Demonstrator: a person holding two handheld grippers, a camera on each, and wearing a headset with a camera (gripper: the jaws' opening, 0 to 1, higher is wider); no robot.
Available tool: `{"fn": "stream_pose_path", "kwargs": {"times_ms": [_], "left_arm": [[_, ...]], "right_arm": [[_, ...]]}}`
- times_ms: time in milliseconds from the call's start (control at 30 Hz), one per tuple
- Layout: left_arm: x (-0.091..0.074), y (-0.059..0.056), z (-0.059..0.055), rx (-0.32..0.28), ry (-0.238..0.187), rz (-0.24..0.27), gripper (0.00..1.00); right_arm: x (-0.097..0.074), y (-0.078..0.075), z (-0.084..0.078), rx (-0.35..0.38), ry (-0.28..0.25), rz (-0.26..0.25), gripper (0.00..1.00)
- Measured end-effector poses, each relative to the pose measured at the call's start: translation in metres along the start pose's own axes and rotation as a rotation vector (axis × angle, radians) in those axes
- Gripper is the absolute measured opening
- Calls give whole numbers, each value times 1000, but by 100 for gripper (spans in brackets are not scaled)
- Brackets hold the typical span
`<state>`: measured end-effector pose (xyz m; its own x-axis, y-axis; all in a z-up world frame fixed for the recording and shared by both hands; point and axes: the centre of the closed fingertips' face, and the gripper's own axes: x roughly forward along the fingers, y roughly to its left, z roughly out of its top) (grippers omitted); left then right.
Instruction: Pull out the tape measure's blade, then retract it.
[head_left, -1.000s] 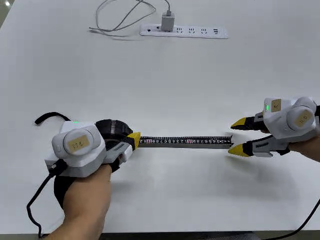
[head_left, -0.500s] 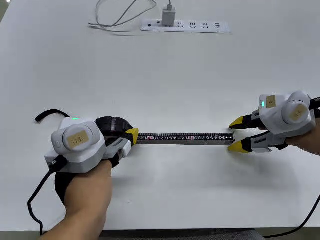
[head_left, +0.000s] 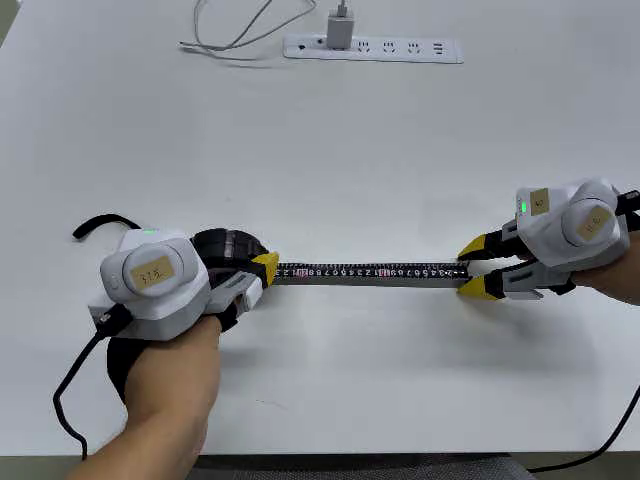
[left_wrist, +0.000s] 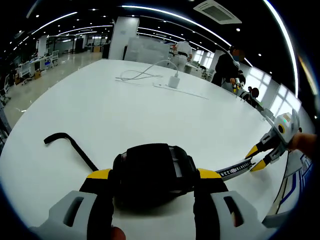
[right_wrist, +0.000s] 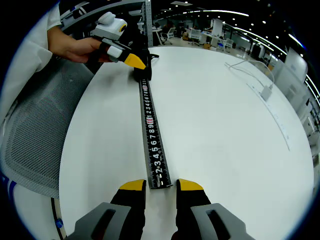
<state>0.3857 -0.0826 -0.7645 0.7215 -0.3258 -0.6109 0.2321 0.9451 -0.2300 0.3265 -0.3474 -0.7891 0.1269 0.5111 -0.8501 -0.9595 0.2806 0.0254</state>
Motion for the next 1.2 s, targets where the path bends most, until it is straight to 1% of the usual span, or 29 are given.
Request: {"fn": "stream_pose_path", "kwargs": {"times_ms": [67, 200, 533, 700, 733, 767, 1133, 1200], "left_arm": [[0, 0, 0, -1, 1, -2, 61], [0, 0, 0, -2, 5, -6, 61], [-1, -1, -1, -2, 13, -10, 60], [-2, -2, -1, -1, 24, -14, 60], [-1, -2, -1, 8, 32, -16, 59], [-1, -2, -1, 4, 39, -16, 59], [-1, -1, -1, -4, 38, -23, 59], [0, -1, -1, -5, 40, -24, 59]], "right_arm": [[0, 1, -1, -13, 7, 6, 17], [0, -1, -1, -28, 11, -2, 12], [1, -1, -1, -54, 9, -6, 11], [0, -1, -1, -57, 7, -4, 11], [0, -1, 0, -60, 3, -4, 11], [0, -1, -1, -61, 5, -4, 11], [-1, 0, -1, -62, 12, 1, 11], [-1, 0, 2, -60, 0, 2, 11]]}}
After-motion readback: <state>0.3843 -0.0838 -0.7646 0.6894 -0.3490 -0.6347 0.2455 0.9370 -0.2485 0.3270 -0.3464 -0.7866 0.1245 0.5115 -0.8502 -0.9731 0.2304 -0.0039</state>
